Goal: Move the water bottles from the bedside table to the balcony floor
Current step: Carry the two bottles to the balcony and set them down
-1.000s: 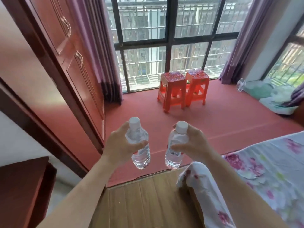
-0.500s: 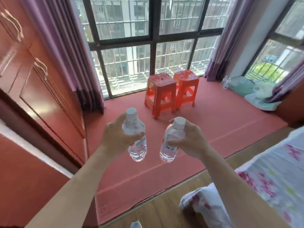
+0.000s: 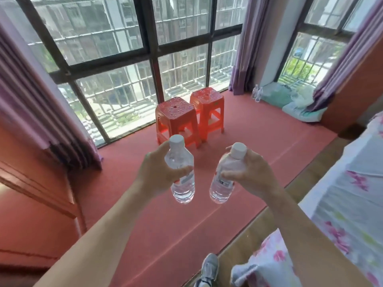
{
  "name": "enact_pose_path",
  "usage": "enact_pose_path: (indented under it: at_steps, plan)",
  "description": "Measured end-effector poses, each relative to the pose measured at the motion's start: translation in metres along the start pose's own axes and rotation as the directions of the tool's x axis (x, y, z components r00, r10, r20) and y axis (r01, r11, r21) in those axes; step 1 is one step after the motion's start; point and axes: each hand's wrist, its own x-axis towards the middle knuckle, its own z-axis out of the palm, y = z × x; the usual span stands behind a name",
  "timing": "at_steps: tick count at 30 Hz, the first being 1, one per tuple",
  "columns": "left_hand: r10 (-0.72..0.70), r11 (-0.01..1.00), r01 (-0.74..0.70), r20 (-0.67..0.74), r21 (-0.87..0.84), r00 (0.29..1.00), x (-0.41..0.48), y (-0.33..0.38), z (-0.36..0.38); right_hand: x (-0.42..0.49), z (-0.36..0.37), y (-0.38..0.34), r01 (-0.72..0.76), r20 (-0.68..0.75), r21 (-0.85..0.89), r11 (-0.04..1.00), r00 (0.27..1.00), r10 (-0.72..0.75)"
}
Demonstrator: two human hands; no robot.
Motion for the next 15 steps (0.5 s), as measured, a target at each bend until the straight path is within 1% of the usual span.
enact_pose_path:
  at_steps: [4, 8, 11, 15]
  plan:
    - [-0.014, 0.999, 0.013, 0.044, 0.033, 0.999, 0.068, 0.017, 0.022, 0.062, -0.029, 0.014, -0.017, -0.005, 0.084, 0.996, 1.000, 0.017]
    - [0.021, 0.997, -0.024, 0.036, 0.073, 0.999, 0.137, 0.042, 0.043, 0.120, -0.061, 0.021, 0.006, -0.020, 0.086, 0.996, 1.000, -0.005]
    - [0.049, 0.998, -0.051, 0.055, 0.047, 0.997, 0.181, 0.058, 0.062, 0.156, -0.082, 0.026, 0.010, -0.060, 0.063, 0.998, 0.998, -0.006]
    - [0.082, 0.996, -0.085, 0.101, 0.021, 0.991, 0.242, 0.070, 0.089, 0.202, -0.109, 0.036, -0.025, -0.134, 0.051, 0.998, 0.991, 0.031]
